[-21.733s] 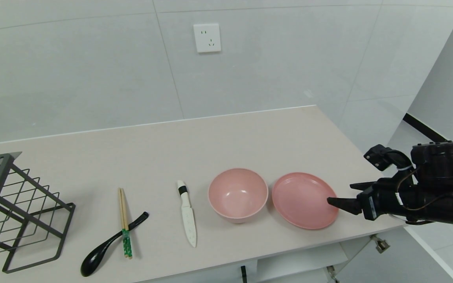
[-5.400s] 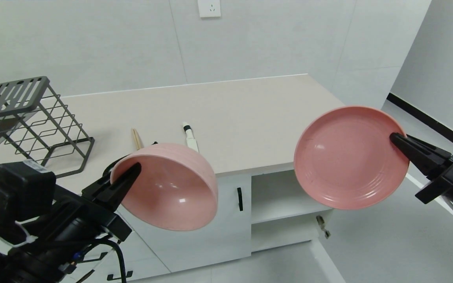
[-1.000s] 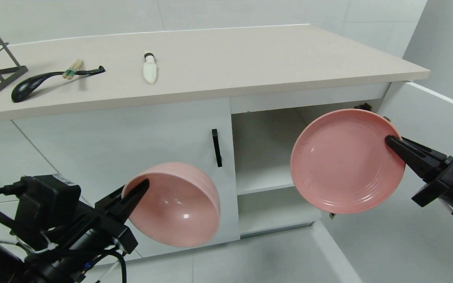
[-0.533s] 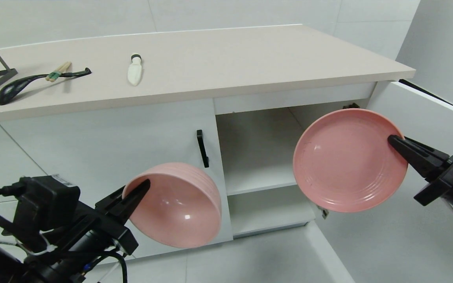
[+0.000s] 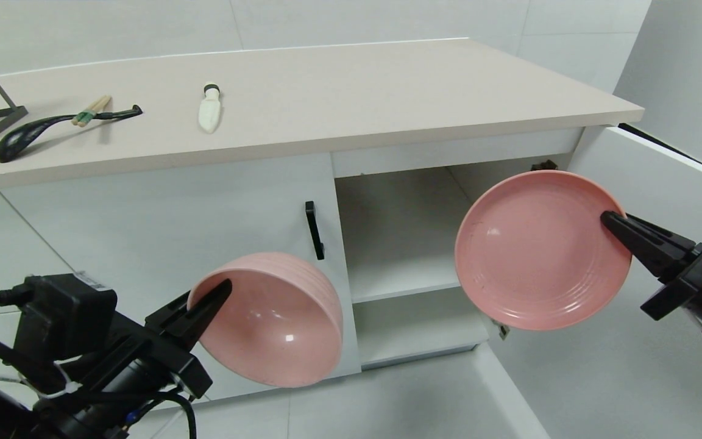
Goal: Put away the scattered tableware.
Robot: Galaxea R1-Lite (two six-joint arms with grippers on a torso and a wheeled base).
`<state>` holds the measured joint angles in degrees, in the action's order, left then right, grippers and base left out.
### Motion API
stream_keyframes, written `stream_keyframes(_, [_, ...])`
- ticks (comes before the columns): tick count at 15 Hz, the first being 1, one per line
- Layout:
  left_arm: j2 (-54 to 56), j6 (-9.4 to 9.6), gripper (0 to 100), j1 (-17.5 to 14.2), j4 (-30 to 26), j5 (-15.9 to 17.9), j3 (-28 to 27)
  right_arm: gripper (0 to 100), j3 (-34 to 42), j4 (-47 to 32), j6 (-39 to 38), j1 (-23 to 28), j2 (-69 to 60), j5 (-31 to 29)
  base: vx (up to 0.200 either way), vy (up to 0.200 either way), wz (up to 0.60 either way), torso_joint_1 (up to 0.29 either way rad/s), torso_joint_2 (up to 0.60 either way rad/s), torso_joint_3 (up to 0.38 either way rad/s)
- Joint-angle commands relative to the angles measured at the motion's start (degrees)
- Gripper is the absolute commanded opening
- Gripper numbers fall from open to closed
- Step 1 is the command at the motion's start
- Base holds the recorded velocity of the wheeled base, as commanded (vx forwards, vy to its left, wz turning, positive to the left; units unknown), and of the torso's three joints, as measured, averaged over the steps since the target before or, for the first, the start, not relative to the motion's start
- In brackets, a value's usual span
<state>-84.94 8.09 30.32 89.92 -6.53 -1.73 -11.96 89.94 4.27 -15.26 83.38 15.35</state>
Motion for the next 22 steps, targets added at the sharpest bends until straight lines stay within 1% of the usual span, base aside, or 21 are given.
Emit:
stream_keyframes(1, [-0.13, -0.01, 0, 0.0, 0.08, 0.21, -0.2, 0, 0.09, 0.06, 0.04, -0.03, 0.2, 0.03, 0.2, 0.0, 0.0, 0.002, 0.0, 0.007])
stream_keyframes(5, [-1.19, 0.17, 0, 0.0, 0.08, 0.21, 0.5, 0, 0.71, 0.06, 0.13, -0.12, 0.73, 0.03, 0.0, 0.0, 0.0, 0.0, 0.0, 0.0])
stream_keyframes(6, [-1.28, 0.17, 0, 0.0, 0.08, 0.21, 0.59, 0, 1.06, 0.06, 1.18, -0.56, 0.99, 0.03, 0.0, 0.0, 0.0, 0.0, 0.0, 0.0])
stream_keyframes(8, [-1.54, 0.43, 0, 0.0, 0.08, 0.21, 0.59, 0, 3.79, 0.06, 4.43, -2.75, 1.69, 0.03, 0.0, 0.0, 0.0, 0.0, 0.0, 0.0])
stream_keyframes(9, [-1.54, 0.52, 0, 0.0, 0.08, 0.21, 0.59, 0, 4.75, 0.06, 4.79, -4.42, 2.05, 0.03, 0.0, 0.0, 0.0, 0.0, 0.0, 0.0])
stream_keyframes(12, [-1.89, 0.52, 0, 0.0, 0.08, 0.21, 0.59, 0, 5.54, 0.06, 4.43, -8.38, 5.03, 0.03, 0.0, 0.0, 0.0, 0.0, 0.0, 0.0])
stream_keyframes(14, [-2.24, 0.61, 0, 0.0, 0.08, 0.21, 0.59, 0, 5.63, 0.06, 4.17, -11.81, 11.8, 0.03, 0.0, 0.0, 0.0, 0.0, 0.0, 0.0])
stream_keyframes(17, [-1.98, 0.61, 0, 0.0, 0.08, 0.21, 0.59, 0, 3.87, 0.06, 1.01, -17.52, 17.6, -0.05, 0.0, 0.0, 0.0, 0.0, 0.0, 0.0])
stream_keyframes(18, [-1.98, 0.61, 0, 0.0, 0.08, 0.21, 0.68, 0, 3.52, 0.06, 0.83, -18.4, 19.01, -0.05, 0.0, 0.0, 0.0, 0.0, 0.0, 0.0])
stream_keyframes(22, [-0.66, 0.61, 0, 0.0, 0.08, 0.29, 0.85, 0, 1.41, 0.06, 0.74, -18.49, 21.91, -0.23, 0.0, 0.0, 0.0, 0.0, 0.0, 0.0])
